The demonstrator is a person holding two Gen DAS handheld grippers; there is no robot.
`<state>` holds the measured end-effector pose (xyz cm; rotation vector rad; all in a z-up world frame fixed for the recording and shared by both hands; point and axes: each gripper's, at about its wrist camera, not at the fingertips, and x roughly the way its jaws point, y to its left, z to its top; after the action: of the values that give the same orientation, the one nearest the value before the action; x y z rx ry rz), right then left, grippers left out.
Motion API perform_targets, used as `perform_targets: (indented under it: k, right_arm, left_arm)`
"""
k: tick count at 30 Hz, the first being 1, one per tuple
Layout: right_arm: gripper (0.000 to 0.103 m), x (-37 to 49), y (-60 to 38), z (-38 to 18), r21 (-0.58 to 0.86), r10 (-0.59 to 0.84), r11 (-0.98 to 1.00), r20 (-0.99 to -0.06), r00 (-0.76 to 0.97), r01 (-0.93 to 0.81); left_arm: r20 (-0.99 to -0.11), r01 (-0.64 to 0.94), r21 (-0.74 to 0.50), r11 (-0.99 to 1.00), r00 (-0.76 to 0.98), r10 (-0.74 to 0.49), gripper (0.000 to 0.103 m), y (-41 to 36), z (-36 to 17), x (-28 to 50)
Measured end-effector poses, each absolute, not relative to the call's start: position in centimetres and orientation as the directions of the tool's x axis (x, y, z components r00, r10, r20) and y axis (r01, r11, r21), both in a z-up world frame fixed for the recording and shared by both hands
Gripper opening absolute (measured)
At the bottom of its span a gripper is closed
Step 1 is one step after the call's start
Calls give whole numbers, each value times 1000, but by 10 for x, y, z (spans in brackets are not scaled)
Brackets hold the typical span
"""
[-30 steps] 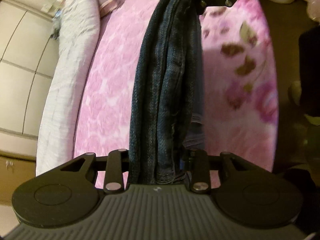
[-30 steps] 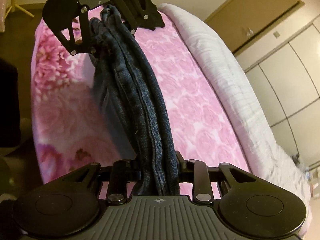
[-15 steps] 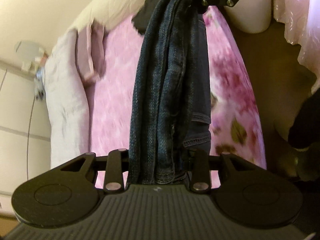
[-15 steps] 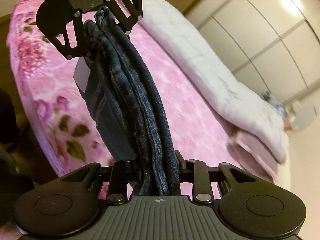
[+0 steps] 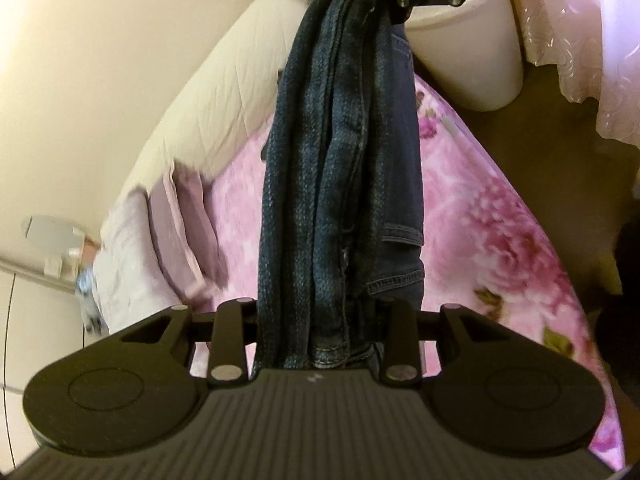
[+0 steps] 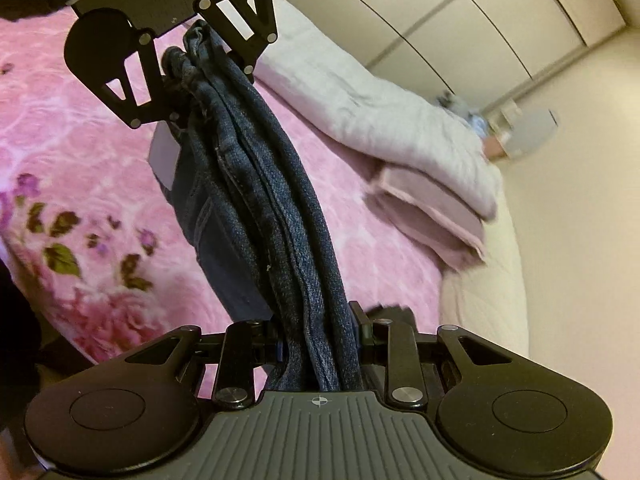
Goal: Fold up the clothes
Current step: 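Lift the clothes stack with both grippers and carry it toward the pillows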
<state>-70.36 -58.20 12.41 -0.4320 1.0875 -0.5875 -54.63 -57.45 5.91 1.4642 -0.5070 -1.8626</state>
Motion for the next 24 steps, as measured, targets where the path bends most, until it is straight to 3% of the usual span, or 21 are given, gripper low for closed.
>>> perform_targets:
  k: [13,21,24]
  right_arm:
    - [28,-750,-673,106,-587,-658,750,-707,258,305]
    - [28,-830,-830,85,-651,-684,727,-659,312,219]
    - [28,-857,-902,80,-703,-714,689,-613,338,178]
  left_arm:
    - [-672,212,686,-696,-182,-718,32,-677,36,-610]
    - [-637,268,719,-641,-113,-762,32,-827,32,-715]
    - [-583,291,763,-577,-74,-809,32,-899,35,-754]
